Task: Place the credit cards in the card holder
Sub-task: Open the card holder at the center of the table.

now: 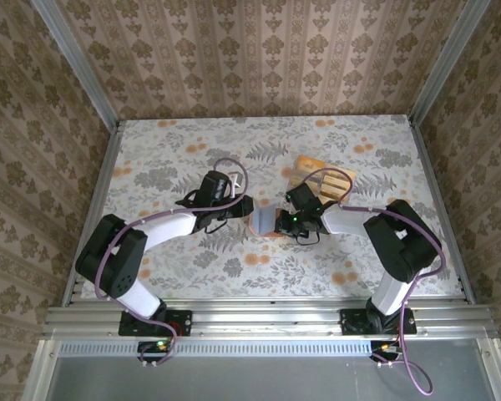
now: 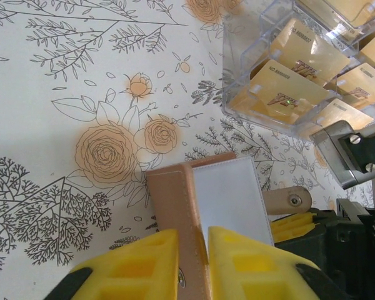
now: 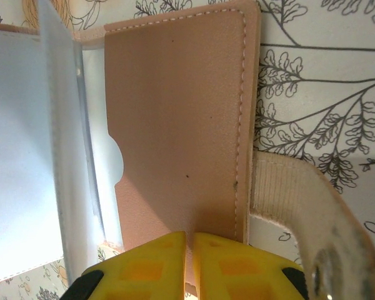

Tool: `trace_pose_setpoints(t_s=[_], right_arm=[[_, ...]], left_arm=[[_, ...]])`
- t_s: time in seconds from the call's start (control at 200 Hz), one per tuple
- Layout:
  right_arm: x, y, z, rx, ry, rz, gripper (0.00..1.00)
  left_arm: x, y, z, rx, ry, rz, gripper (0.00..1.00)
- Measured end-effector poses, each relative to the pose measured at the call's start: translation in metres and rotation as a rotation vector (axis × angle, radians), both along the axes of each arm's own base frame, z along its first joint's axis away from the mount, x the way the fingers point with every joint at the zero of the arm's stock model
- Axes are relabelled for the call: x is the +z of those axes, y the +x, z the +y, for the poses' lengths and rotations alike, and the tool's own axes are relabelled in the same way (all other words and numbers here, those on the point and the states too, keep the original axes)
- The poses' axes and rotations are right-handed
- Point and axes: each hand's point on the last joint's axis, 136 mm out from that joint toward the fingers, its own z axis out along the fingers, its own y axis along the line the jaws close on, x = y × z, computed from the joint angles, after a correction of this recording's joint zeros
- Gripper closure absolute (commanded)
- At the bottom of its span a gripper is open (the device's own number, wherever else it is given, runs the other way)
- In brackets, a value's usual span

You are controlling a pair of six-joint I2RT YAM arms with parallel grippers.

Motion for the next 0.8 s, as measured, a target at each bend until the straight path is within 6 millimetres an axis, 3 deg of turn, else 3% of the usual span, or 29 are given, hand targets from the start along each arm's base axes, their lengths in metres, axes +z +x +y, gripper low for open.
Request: trace_pose_setpoints(t_s=[0.2, 0.3, 0.355, 0.7, 0.8], right_arm=[[0.0, 0.0, 0.0, -0.001, 0.005, 0.004, 0.87], [0.0, 0.0, 0.0, 0.0, 0.006, 0.005, 0.87], [0.0, 0.0, 0.0, -0.001, 0.006, 0.006, 0.87], [-0.001, 0.0, -0.001, 0.0, 0.008, 0.009, 0.87], [-0.001, 0.0, 0.0, 0.001, 0.012, 0.012, 0.87]], left_arm=[[-0.001, -0.001, 0.0, -0.003, 0.0, 0.004, 0.81], [-0.005, -0.001, 0.0, -0.007, 0.007, 0.007, 0.67], [-0.008, -0.001, 0.0, -0.008, 0.012, 0.013, 0.65], [-0.01, 0.0, -0.001, -0.007, 0.009, 0.016, 0.82], [-0.01, 0.0, -0.002, -0.008, -0.005, 0.006, 0.83]])
